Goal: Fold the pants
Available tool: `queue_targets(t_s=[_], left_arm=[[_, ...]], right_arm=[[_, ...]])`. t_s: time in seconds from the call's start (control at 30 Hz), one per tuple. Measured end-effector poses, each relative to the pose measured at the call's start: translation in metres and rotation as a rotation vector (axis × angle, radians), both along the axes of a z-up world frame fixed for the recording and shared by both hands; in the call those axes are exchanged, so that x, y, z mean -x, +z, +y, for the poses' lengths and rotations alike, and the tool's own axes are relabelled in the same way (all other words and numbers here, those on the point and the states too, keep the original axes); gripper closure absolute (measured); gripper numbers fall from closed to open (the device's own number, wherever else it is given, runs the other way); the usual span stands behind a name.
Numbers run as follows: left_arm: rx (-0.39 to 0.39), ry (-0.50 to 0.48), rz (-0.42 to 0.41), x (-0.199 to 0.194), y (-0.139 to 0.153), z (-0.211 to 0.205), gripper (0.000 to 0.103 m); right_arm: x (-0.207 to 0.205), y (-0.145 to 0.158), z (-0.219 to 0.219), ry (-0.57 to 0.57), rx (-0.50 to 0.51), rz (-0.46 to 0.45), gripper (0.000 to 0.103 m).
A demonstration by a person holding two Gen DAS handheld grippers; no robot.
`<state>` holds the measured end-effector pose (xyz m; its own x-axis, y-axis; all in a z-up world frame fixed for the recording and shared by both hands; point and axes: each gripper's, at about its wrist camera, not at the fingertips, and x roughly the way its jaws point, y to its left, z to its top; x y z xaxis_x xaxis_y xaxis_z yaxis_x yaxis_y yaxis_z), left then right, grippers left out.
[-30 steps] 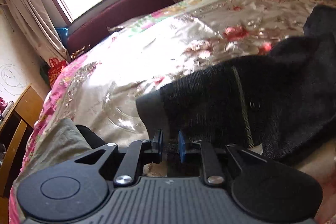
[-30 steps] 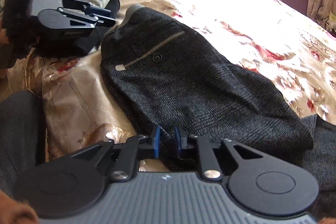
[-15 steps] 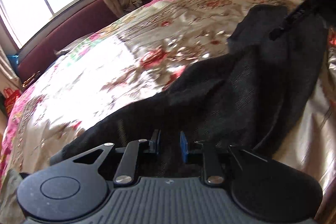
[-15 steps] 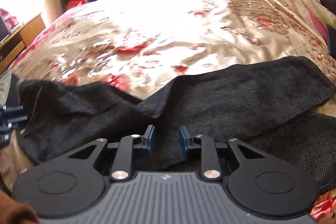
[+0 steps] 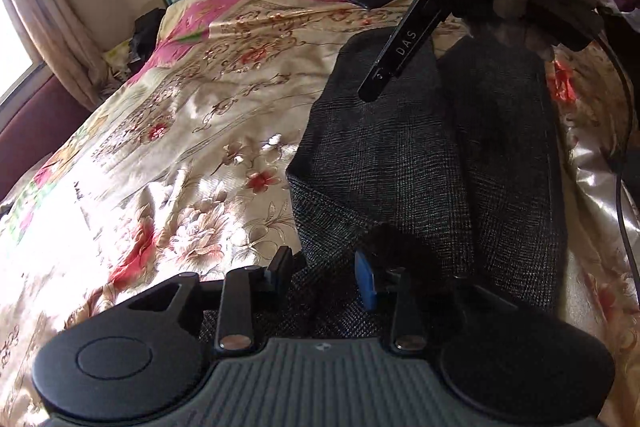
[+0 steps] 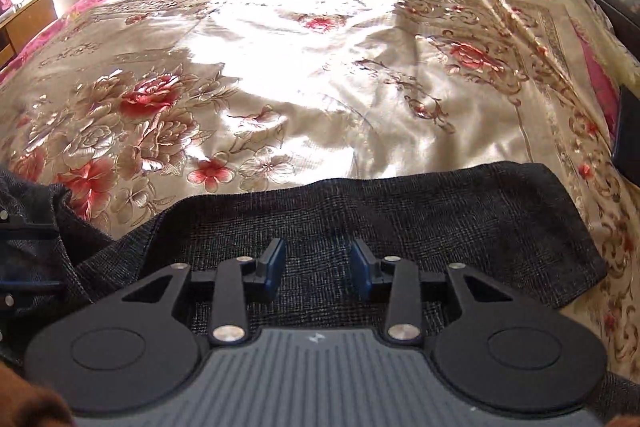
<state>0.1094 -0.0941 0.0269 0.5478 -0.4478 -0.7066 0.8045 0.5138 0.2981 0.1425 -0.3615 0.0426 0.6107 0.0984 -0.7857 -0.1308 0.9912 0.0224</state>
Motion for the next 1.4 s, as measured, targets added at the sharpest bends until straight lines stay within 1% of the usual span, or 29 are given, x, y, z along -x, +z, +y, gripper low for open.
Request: queue_targets(t_s=[0.07, 0.1, 0.2, 0.27, 0.33, 0.4, 0.47, 0.57, 0.63, 0.7, 0.73, 0.8, 0.87, 0.93, 1.0, 1.03, 1.1, 1.2, 1.27, 1.33, 1.4], left_arm=[[-0.012, -0.006, -0.011, 0.003, 0.0, 0.003, 0.053], [-0.004, 0.012, -0.003, 0.005, 0.001, 0.007, 0.053], [0.065, 0.08, 0.013, 0.011, 0.009, 0.018, 0.053], [0.099, 0.086, 0.043, 0.022, 0.013, 0.019, 0.052], [0.089, 0.05, 0.049, 0.035, 0.009, 0.01, 0.05], [0.057, 0.022, 0.038, 0.049, 0.0, -0.001, 0.05], [0.044, 0.013, 0.055, 0.055, -0.009, -0.01, 0.05], [0.028, 0.025, 0.11, 0.057, -0.024, -0.018, 0.049], [0.014, 0.037, 0.109, 0.059, -0.029, -0.019, 0.049], [0.004, 0.044, 0.094, 0.064, -0.029, -0.018, 0.049], [0.003, 0.05, 0.095, 0.065, -0.028, -0.016, 0.048], [-0.006, 0.066, 0.104, 0.064, -0.029, -0.013, 0.047], [-0.014, 0.091, 0.107, 0.063, -0.03, -0.011, 0.046], [-0.01, 0.107, 0.119, 0.061, -0.029, -0.009, 0.046], [-0.012, 0.111, 0.128, 0.059, -0.029, -0.008, 0.046], [-0.016, 0.113, 0.132, 0.057, -0.028, -0.008, 0.046], [-0.021, 0.112, 0.137, 0.057, -0.025, -0.009, 0.046], [-0.012, 0.097, 0.104, 0.061, -0.017, -0.009, 0.046], [-0.001, 0.092, 0.087, 0.064, -0.012, -0.009, 0.045], [0.018, 0.094, 0.078, 0.068, -0.009, -0.009, 0.045], [0.034, 0.099, 0.08, 0.069, -0.01, -0.01, 0.041]], right_arm=[[0.015, 0.0, -0.007, -0.04, -0.038, -0.018, 0.066], [0.023, 0.0, -0.012, -0.066, -0.057, -0.026, 0.066], [0.044, 0.001, -0.032, -0.163, -0.091, -0.055, 0.066], [0.052, 0.001, -0.048, -0.224, -0.089, -0.064, 0.065], [0.053, -0.003, -0.064, -0.29, -0.094, -0.05, 0.064], [0.054, -0.008, -0.082, -0.356, -0.134, -0.046, 0.064], [0.056, -0.012, -0.099, -0.418, -0.173, -0.038, 0.064], [0.055, -0.022, -0.119, -0.47, -0.278, -0.013, 0.064], [0.055, -0.03, -0.13, -0.513, -0.367, -0.02, 0.063], [0.054, -0.035, -0.138, -0.54, -0.438, -0.054, 0.062], [0.051, -0.037, -0.14, -0.545, -0.457, -0.067, 0.062], [0.043, -0.041, -0.143, -0.554, -0.458, -0.078, 0.064], [0.034, -0.045, -0.145, -0.572, -0.464, -0.089, 0.062], [0.025, -0.048, -0.146, -0.566, -0.476, -0.09, 0.062], [0.019, -0.047, -0.144, -0.568, -0.481, -0.093, 0.081], [0.018, -0.046, -0.145, -0.579, -0.502, -0.094, 0.099], [0.024, -0.035, -0.148, -0.587, -0.574, -0.142, 0.098], [0.048, 0.005, -0.152, -0.548, -0.638, -0.264, 0.099], [0.068, 0.038, -0.149, -0.509, -0.636, -0.344, 0.099], [0.096, 0.065, -0.149, -0.492, -0.643, -0.419, 0.099], [0.124, 0.079, -0.147, -0.508, -0.624, -0.467, 0.099]])
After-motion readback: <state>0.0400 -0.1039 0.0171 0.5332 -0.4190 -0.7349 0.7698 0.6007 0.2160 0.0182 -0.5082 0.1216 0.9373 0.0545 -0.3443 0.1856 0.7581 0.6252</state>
